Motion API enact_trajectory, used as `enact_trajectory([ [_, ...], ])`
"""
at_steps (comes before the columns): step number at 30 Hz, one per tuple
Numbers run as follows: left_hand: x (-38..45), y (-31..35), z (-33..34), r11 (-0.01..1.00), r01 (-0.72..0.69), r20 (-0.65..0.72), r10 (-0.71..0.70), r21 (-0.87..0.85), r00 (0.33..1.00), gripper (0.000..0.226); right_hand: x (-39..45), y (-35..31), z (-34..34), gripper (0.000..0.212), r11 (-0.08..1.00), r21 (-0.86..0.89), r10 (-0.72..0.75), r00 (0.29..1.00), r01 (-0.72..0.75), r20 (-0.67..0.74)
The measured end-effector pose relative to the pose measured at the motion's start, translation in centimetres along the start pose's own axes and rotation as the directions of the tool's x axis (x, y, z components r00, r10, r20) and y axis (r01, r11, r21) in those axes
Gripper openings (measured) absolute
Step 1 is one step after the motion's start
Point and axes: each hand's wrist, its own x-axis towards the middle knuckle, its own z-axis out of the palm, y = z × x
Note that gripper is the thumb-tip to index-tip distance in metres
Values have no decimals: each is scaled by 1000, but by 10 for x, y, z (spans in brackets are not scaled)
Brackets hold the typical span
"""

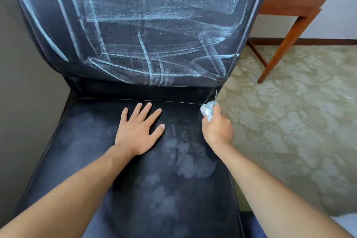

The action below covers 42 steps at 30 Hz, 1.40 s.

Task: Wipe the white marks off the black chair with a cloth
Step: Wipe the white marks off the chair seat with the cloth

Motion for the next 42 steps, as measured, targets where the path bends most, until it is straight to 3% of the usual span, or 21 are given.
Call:
enact_trajectory([
  [4,5,28,-8,995,22,102,-32,99,994,67,-20,41,-17,5,980,201,-8,998,-4,61],
  [7,3,77,-13,989,62,150,-82,133,985,64,-31,82,-29,26,909,408,35,991,-86,131],
  [11,-9,158,0,986,-140,118,129,91,985,60,-27,108,-47,27,754,630,164,982,-186,93],
  [13,-16,198,12,989,-144,137,140,21,981,61,-18,116,-59,21,753,636,195,980,-169,30],
  [15,-20,219,23,989,-133,142,124,60,982,68,-14,121,-66,23,727,668,200,980,-160,17],
  [21,-27,219,34,983,-115,93,102,142,990,69,-21,131,-56,31,695,718,182,977,-46,-113],
  [24,-27,222,34,982,-109,95,95,154,991,69,-22,137,-28,21,697,686,228,972,-207,62],
  [26,-30,220,35,980,-121,84,109,156,991,70,-22,143,-10,16,668,650,321,928,-362,188],
  [30,-32,219,37,978,-128,76,116,167,990,69,-17,145,-3,22,584,675,397,884,-450,247],
  [37,-26,217,40,983,-105,51,98,148,994,68,-10,123,-53,27,505,831,365,930,-234,40],
  [42,-28,216,41,983,-107,34,103,150,994,68,-1,117,-97,36,442,897,347,926,-22,-148],
])
